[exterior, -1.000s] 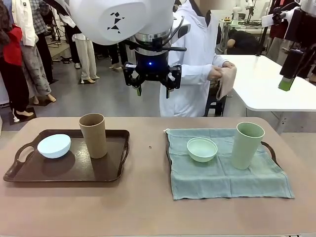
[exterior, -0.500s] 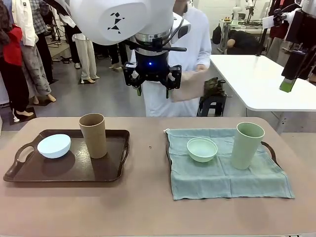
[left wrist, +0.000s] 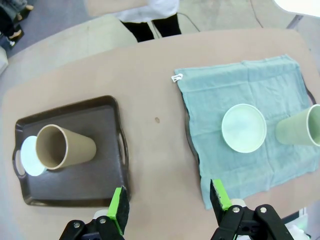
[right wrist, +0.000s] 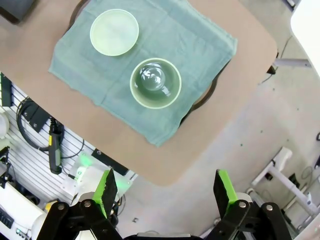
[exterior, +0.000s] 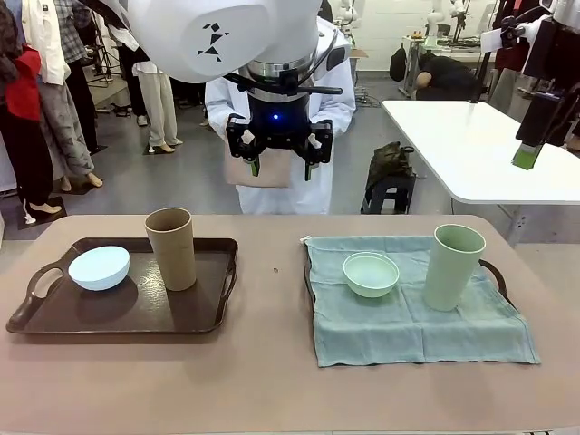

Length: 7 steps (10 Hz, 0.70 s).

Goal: Set up a tray with a mat and arrange the tableware.
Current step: Pick up the Picnic Bowl and Reusable plastic cup from the Handle tray in front of the human's position and hold them in the air.

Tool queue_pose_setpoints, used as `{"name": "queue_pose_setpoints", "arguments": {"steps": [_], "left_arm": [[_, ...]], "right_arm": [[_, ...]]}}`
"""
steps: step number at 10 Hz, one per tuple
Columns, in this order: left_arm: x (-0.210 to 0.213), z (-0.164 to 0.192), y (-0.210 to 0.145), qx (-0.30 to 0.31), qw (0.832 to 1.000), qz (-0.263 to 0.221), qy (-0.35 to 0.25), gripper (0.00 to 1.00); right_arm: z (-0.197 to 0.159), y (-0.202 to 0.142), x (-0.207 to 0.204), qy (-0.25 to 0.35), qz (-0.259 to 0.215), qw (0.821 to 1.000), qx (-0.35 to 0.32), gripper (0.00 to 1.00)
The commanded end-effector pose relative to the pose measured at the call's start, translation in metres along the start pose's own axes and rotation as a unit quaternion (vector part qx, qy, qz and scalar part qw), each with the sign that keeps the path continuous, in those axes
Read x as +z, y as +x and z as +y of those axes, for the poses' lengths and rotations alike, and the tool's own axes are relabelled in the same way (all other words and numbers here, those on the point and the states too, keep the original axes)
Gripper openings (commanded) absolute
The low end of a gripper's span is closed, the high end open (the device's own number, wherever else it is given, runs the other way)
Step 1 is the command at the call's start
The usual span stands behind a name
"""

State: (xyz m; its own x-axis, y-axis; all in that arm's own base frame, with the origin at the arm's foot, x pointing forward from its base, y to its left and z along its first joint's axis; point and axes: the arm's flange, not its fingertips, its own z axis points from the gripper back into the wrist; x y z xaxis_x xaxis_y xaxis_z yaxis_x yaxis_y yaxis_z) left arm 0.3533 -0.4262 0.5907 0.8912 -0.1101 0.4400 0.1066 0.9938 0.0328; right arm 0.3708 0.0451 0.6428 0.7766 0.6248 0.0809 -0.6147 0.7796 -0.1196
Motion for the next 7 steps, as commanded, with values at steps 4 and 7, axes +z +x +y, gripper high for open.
{"name": "queue_pose_setpoints", "arguments": {"steps": [4,7], "left_arm": [[0.001,0.093,-0.001,0.08,0.988,0.082,-0.102,0.86],[0.018,0.156,-0.004,0.145,0.977,0.108,-0.112,0.86]], "right_arm": [[-0.02,-0.03,-0.027,0.058,0.036,0.996,-0.064,1.0],[-0.051,-0.067,-0.038,0.01,0.059,0.982,-0.18,1.0]]}}
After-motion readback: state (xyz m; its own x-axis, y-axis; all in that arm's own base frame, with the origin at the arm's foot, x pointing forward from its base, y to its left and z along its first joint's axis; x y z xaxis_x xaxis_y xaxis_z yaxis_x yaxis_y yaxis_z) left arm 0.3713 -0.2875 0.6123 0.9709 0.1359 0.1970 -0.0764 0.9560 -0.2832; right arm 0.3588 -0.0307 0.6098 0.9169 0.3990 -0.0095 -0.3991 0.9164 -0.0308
